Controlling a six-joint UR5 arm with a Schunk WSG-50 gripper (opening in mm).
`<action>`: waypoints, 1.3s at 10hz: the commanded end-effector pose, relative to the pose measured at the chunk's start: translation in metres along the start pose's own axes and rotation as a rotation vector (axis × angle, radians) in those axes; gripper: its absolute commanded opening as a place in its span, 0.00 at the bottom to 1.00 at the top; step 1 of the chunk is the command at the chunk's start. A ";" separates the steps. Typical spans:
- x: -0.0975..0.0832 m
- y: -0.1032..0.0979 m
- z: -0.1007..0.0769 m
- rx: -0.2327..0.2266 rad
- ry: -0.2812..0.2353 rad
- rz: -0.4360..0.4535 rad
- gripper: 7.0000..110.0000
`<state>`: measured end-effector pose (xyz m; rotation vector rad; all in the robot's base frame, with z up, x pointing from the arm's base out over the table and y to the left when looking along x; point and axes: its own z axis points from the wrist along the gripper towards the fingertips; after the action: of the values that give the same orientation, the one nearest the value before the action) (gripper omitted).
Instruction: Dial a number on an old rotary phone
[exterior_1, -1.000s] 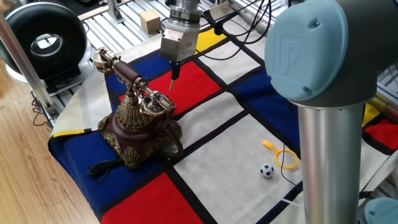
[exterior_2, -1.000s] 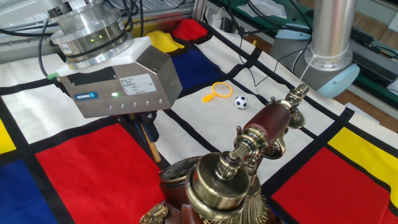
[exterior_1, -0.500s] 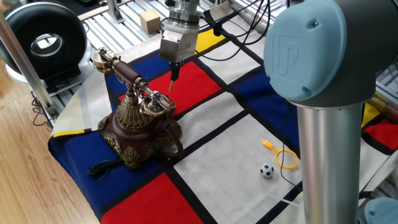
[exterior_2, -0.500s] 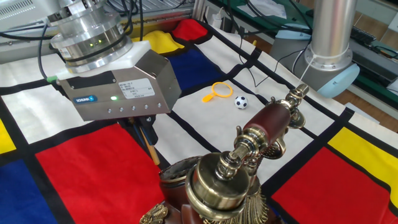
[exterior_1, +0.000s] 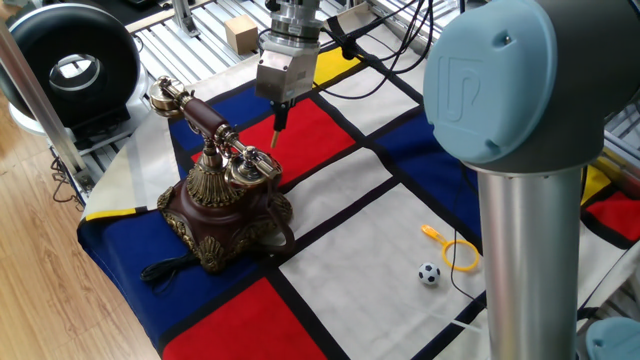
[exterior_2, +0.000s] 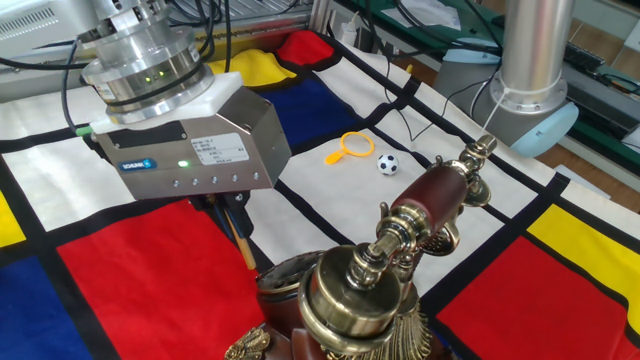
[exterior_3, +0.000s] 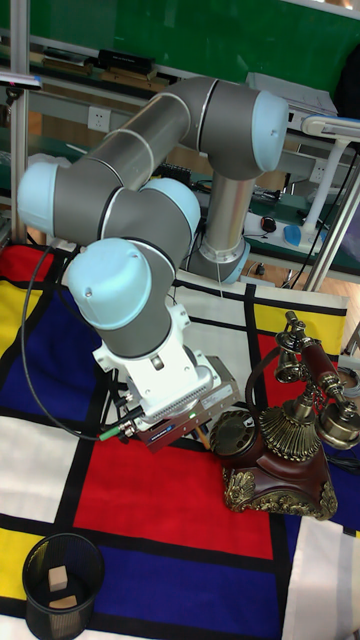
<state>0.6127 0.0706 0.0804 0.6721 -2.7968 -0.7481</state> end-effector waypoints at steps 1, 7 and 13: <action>-0.004 0.001 0.000 -0.006 -0.011 0.003 0.00; -0.004 0.004 -0.001 -0.017 -0.005 0.019 0.00; -0.002 -0.001 -0.004 -0.004 0.007 0.027 0.00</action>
<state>0.6126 0.0681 0.0798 0.6397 -2.7897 -0.7289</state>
